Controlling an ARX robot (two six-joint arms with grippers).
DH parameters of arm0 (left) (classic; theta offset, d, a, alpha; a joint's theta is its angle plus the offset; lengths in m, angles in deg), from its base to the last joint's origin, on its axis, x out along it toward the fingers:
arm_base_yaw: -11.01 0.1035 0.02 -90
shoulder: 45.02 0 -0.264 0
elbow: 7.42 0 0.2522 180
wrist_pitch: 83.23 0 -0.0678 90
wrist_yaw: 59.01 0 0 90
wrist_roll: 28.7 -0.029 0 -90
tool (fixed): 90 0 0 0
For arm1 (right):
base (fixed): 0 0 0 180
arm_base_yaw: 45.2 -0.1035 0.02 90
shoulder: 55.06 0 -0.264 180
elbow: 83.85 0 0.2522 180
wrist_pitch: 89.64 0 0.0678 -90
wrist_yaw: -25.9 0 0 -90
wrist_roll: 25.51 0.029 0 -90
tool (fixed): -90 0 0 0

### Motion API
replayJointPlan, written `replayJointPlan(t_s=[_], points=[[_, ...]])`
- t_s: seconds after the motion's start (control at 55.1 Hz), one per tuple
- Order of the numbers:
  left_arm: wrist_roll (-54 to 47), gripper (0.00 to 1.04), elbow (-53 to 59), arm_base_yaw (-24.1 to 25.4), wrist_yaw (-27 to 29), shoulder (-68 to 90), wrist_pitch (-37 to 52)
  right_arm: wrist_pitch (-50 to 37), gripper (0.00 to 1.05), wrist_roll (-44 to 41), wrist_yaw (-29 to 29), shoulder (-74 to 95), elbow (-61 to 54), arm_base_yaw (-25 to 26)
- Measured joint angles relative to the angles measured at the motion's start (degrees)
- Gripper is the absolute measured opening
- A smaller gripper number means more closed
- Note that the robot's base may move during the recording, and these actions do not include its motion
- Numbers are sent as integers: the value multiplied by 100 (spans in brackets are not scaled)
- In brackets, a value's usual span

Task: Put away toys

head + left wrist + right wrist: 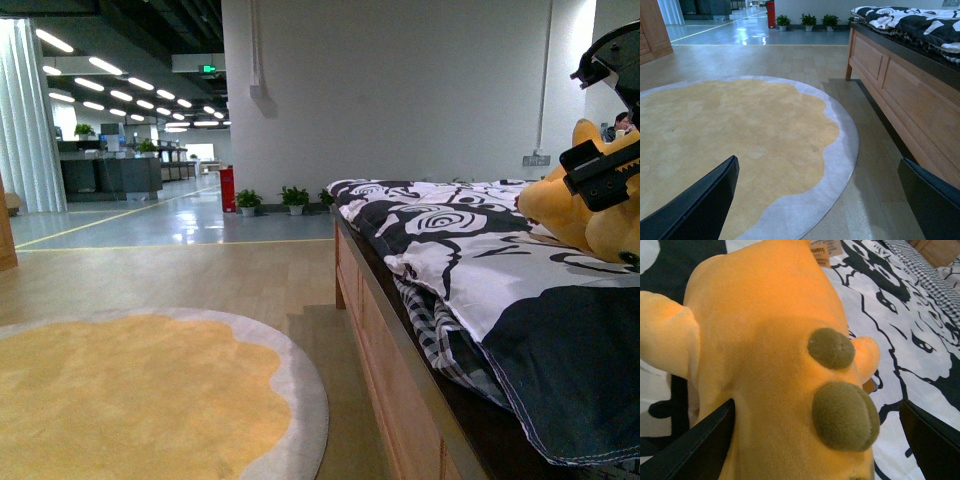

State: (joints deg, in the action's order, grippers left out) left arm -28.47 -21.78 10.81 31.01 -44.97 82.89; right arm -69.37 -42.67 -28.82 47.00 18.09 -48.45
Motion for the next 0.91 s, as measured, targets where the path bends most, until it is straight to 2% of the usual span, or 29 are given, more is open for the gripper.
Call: replayJointPlan(t_s=[0.2,0.381,0.635,0.726,0.78,0.907], points=[[0,98,0,0,2,0,0,269,98,92,-341,15,-90,-15],[0,98,0,0,2,0,-2,299,69,157,-505,31,-160,-9],[0,98,0,0,2,0,0,232,33,367,-861,-11,-155,48],[0,98,0,0,2,0,0,-28,17,505,-1362,-170,-181,52],[0,98,0,0,2,0,-2,-175,11,610,-1666,-356,-284,57],[0,98,0,0,0,0,0,-654,7,890,-2640,-1069,-828,81]])
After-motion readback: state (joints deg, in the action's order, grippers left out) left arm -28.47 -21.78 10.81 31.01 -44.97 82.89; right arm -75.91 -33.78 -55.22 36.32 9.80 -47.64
